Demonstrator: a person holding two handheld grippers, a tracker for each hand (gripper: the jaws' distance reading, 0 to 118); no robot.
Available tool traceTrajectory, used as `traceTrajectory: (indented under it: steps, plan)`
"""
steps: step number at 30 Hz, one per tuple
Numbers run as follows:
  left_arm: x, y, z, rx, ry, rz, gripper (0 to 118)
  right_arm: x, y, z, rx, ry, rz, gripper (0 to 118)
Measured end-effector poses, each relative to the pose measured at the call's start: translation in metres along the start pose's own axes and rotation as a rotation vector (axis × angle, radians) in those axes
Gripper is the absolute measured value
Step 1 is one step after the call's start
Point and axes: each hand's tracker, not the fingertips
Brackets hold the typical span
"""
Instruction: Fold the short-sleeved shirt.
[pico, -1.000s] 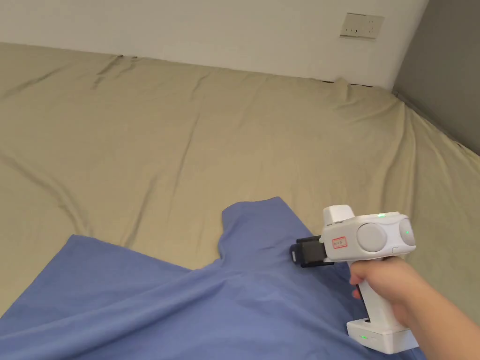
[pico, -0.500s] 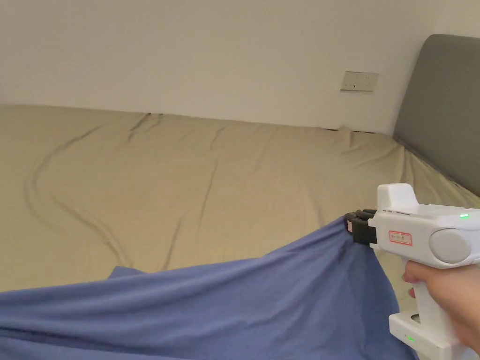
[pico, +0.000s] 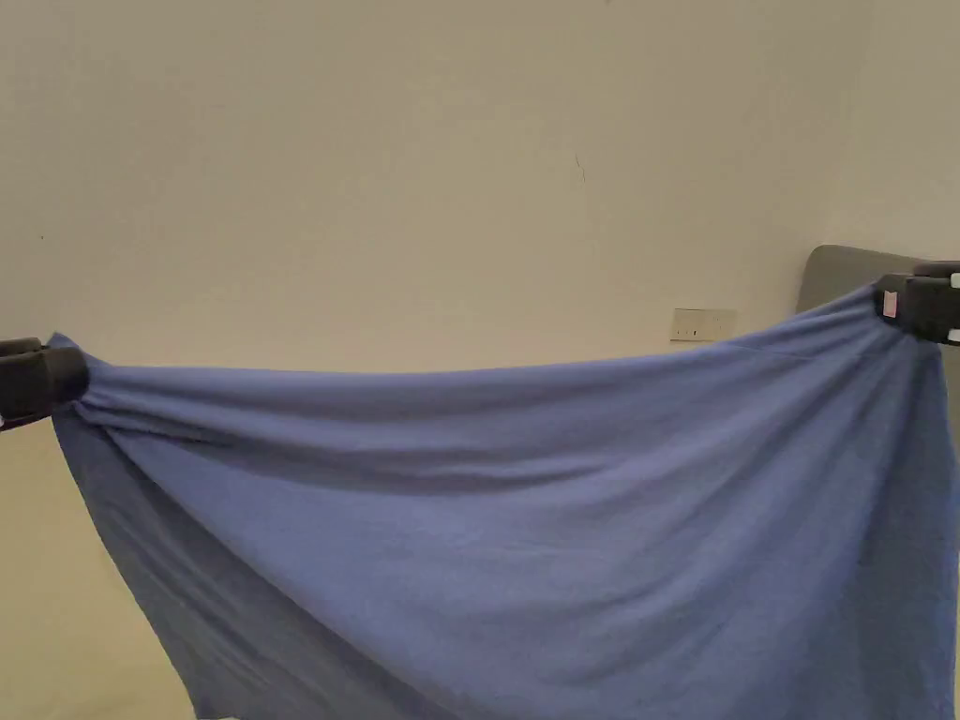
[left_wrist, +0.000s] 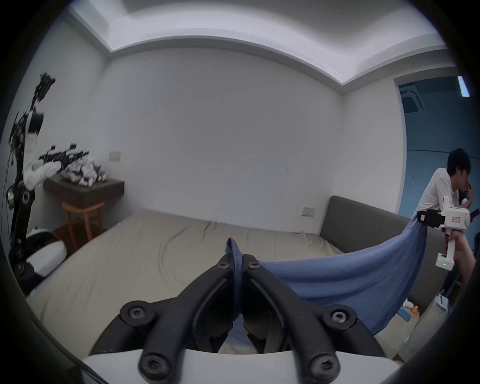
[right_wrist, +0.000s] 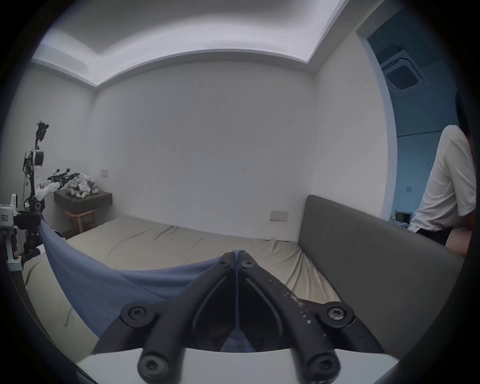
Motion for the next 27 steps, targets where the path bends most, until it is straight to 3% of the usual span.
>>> traceTrajectory:
  steps: [3, 5, 9, 15, 20, 27]
  plan:
    - [0.013, 0.043, -0.024, 0.018, 0.015, -0.02, 3, 0.01, 0.031, -0.014, 0.032, -0.059, 0.029, 3]
    - [0.02, 0.067, -0.038, 0.051, 0.019, -0.029, 3, 0.016, 0.049, -0.024, 0.049, -0.076, 0.0, 3]
    - [0.034, 0.101, -0.078, 0.083, 0.058, -0.134, 3, 0.018, 0.073, -0.059, 0.087, -0.121, 0.014, 3]
    - [0.04, 0.13, -0.144, 0.089, 0.099, -0.137, 3, 0.022, 0.113, -0.128, 0.121, -0.144, -0.028, 3]
    - [0.039, 0.15, -0.2, 0.119, 0.153, -0.166, 3, 0.014, 0.142, -0.184, 0.152, -0.17, 0.031, 4]
    - [0.035, 0.16, -0.265, 0.171, 0.252, -0.164, 3, -0.004, 0.165, -0.245, 0.207, -0.163, -0.001, 4]
